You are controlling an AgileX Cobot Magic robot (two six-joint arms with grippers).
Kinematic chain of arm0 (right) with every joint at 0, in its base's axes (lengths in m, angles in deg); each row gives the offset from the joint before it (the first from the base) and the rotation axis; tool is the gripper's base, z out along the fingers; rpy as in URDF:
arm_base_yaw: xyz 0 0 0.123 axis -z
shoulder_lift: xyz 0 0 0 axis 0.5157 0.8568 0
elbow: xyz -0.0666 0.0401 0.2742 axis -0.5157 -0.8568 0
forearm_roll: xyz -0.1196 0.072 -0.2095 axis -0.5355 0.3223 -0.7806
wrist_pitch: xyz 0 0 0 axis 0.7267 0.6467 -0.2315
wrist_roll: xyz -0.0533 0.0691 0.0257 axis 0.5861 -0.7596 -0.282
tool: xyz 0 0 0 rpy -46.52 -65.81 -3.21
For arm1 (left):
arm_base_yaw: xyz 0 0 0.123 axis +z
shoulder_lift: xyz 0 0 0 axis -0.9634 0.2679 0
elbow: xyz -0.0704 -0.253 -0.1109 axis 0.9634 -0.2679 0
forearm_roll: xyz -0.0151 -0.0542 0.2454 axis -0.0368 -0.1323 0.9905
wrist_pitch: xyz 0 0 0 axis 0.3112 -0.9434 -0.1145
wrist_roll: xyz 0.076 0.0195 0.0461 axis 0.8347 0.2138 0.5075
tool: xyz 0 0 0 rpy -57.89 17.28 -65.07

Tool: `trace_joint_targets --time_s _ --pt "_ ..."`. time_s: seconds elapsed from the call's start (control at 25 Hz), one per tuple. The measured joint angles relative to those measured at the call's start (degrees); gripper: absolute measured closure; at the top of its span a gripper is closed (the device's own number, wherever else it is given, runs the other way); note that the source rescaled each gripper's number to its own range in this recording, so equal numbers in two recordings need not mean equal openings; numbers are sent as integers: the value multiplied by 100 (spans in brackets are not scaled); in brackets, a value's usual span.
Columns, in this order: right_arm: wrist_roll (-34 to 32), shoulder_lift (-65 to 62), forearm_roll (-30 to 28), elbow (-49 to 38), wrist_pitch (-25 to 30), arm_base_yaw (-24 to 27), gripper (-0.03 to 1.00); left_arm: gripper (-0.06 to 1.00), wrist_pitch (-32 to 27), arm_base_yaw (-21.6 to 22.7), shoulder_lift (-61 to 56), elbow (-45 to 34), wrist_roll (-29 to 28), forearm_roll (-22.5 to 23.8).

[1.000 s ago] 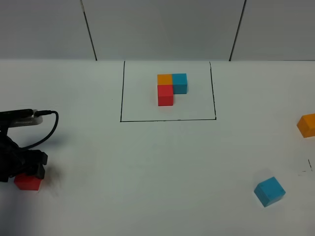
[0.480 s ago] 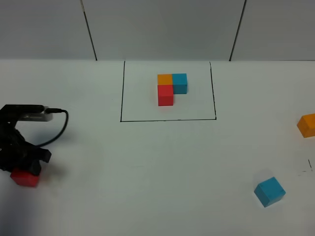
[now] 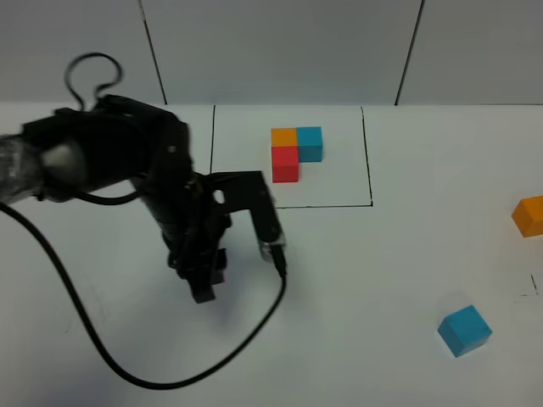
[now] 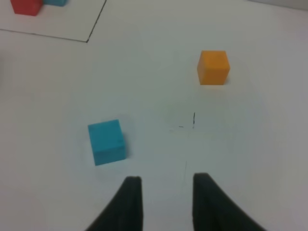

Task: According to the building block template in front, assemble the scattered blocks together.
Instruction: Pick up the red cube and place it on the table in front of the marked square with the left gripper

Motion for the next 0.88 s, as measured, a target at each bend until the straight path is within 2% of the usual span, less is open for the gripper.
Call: trace_joint_targets --time_s 0.12,0.32,0.52,0.88 --pt "0 0 0 0 0 0 93 92 47 -499 433 419 44 198" --pt "0 0 0 0 0 0 93 92 123 -915 936 693 241 34" --pt "0 0 0 0 0 0 93 92 136 -998 1224 693 592 -387" --pt "0 0 0 0 0 0 93 92 -12 -998 1240 693 778 -419"
